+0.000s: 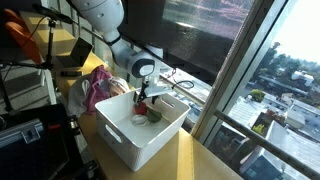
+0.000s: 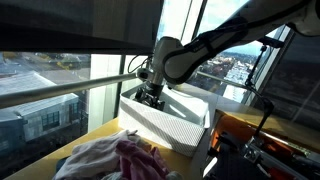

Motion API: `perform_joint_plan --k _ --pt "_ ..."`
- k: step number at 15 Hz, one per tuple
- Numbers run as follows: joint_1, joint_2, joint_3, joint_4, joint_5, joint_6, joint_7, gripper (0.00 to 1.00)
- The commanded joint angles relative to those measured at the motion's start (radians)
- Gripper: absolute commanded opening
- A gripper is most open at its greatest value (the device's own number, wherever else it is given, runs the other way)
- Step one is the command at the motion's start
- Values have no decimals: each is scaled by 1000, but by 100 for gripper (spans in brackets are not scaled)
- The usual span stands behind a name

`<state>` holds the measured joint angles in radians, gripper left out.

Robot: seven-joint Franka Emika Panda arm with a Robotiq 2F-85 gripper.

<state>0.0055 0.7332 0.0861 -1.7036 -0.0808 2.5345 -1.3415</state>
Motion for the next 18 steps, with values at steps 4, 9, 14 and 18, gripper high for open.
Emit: perform_joint_plan --k 4,9,14,18 --pt "-20 130 14 231 -38 -213 -11 100" --pt "-40 163 13 264 -26 -301 -15 100" --pt "-76 188 8 246 -21 -303 -20 100" --pt "-96 209 8 242 -18 -298 -10 100"
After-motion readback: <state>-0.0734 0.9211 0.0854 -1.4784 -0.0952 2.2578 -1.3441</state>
